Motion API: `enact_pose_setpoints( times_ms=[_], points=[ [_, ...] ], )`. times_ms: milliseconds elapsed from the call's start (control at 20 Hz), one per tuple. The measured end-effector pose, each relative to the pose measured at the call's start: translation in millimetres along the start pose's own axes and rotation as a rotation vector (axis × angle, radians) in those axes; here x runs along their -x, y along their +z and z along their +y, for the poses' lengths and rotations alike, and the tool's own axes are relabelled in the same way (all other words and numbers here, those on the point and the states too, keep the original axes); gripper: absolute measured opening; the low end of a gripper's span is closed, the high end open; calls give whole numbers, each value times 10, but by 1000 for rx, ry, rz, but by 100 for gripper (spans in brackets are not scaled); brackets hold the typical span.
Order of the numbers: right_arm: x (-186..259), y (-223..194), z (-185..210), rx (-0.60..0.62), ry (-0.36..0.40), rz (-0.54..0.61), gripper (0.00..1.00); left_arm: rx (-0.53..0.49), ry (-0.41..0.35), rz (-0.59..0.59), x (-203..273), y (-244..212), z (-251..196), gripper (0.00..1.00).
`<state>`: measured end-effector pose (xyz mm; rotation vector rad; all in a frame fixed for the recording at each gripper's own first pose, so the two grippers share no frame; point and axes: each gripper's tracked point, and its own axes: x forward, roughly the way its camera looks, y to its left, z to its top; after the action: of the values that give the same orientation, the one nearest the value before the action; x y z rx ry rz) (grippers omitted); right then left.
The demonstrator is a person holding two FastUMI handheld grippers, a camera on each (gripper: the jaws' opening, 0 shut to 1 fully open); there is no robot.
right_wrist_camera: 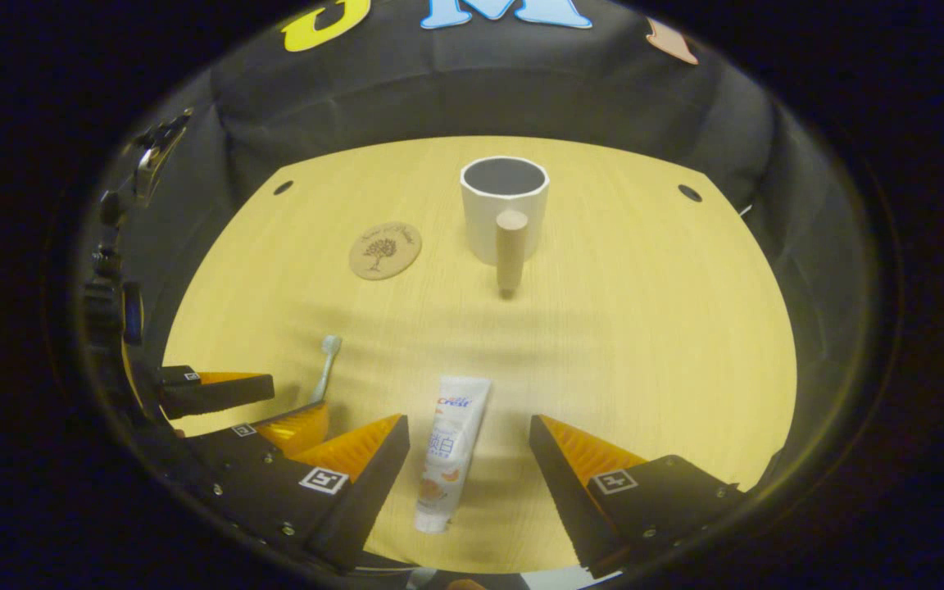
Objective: Put the toothbrush and toothpaste on the desktop into the cup, then pick up the cup and place it on the coaster on the desktop.
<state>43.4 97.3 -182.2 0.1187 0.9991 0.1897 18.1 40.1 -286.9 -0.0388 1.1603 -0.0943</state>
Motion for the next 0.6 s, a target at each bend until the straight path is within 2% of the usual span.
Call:
enact_pose_setpoints(
  times_ms=[200,250,600],
  points=[
    [-159,-46,5,-10,-5,66,92,23,-20,166,-213,-203,11,94],
    [-204,-71,13,-10,-5,91,92,22,-5,195,-223,-233,52,95],
    [-402,-171,37,-9,-17,185,92,-11,47,275,-272,-220,85,93]
  ],
)
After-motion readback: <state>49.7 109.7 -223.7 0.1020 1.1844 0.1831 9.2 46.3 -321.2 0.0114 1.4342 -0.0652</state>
